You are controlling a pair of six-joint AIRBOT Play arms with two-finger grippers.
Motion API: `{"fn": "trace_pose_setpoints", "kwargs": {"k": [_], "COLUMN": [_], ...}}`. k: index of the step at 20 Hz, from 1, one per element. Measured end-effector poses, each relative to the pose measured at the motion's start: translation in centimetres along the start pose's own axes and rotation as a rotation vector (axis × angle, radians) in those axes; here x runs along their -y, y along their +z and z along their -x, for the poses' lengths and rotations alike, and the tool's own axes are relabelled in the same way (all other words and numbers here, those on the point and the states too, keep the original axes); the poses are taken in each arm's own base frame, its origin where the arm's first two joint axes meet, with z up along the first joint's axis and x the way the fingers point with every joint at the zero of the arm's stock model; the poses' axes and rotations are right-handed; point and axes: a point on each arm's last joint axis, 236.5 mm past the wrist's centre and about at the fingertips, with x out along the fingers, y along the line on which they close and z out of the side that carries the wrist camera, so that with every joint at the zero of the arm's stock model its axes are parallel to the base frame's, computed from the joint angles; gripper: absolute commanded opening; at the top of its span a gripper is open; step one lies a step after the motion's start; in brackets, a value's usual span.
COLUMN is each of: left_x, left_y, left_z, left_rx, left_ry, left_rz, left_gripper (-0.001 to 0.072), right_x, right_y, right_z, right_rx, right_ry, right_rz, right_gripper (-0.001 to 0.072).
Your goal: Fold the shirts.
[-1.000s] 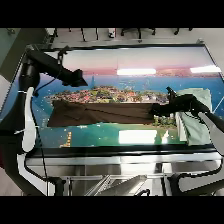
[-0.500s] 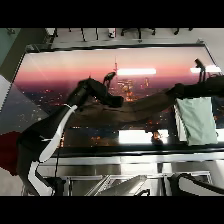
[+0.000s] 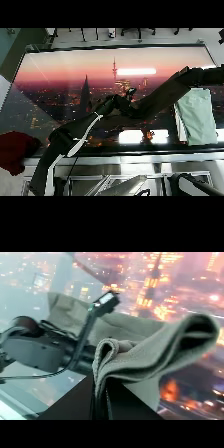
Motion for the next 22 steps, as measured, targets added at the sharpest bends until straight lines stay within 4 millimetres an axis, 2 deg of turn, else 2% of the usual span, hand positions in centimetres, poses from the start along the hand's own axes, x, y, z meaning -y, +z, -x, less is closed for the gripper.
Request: {"fn": "trace_pose_setpoints", "kwargs": {"k": [3,5,6,7,9,12,14,15,16,17,18,19,21,22], "left_x": [1.2,1.6,1.7,1.8,1.6,0.9,0.2,-0.1,-0.4,-0.8,-1.0,-1.1,-1.4,-1.6], "left_y": [0.9,1.7,2.2,2.5,2.8,2.5,1.1,-0.1,-1.5,-3.2,-4.9,-6.8,-10.1,-11.8], "left_z": [1.6,4.6,6.8,9.2,15.3,27.2,35.1,39.3,42.7,46.1,48.9,51.3,54.8,56.1], "left_rx": [-0.015,-0.012,-0.005,0.002,0.027,0.156,0.280,0.356,0.424,0.500,0.570,0.643,0.778,0.840], "left_ry": [-0.032,-0.044,-0.050,-0.055,-0.053,-0.002,0.061,0.103,0.143,0.194,0.238,0.279,0.359,0.399], "left_rz": [-0.007,-0.009,-0.011,-0.016,-0.029,-0.043,-0.043,-0.038,-0.033,-0.026,-0.014,-0.002,0.022,0.039], "left_gripper": [0.0017,0.0017,0.0017,0.0017,0.0017,0.0017,0.0017,0.0017,0.0017,0.0017,0.0017,0.0017,0.0017,0.0017], "right_x": [-0.4,-0.4,-0.5,-0.6,-1.4,-4.7,-7.7,-9.4,-11.1,-13.0,-14.8,-16.6,-19.0,-19.7], "right_y": [-0.1,-0.2,-0.3,-0.4,-0.8,-1.4,-1.9,-2.4,-2.8,-3.7,-4.7,-6.1,-10.1,-11.9], "right_z": [0.1,-0.1,-0.3,-0.7,-1.8,-5.1,-8.7,-11.1,-13.7,-17.1,-20.5,-24.4,-31.4,-33.8], "right_rx": [-0.006,-0.014,-0.020,-0.030,-0.060,-0.101,-0.120,-0.128,-0.131,-0.134,-0.132,-0.123,-0.115,-0.116], "right_ry": [0.009,0.013,0.016,0.023,0.045,0.101,0.146,0.169,0.189,0.207,0.220,0.228,0.214,0.204], "right_rz": [-0.011,-0.019,-0.022,-0.030,-0.035,-0.014,-0.002,0.009,0.016,0.024,0.031,0.030,0.020,0.017], "right_gripper": [0.0020,0.0020,0.0020,0.0020,0.0020,0.0021,0.0021,0.0022,0.0024,0.0134,0.0472,0.0614,0.0614,0.0613]}}
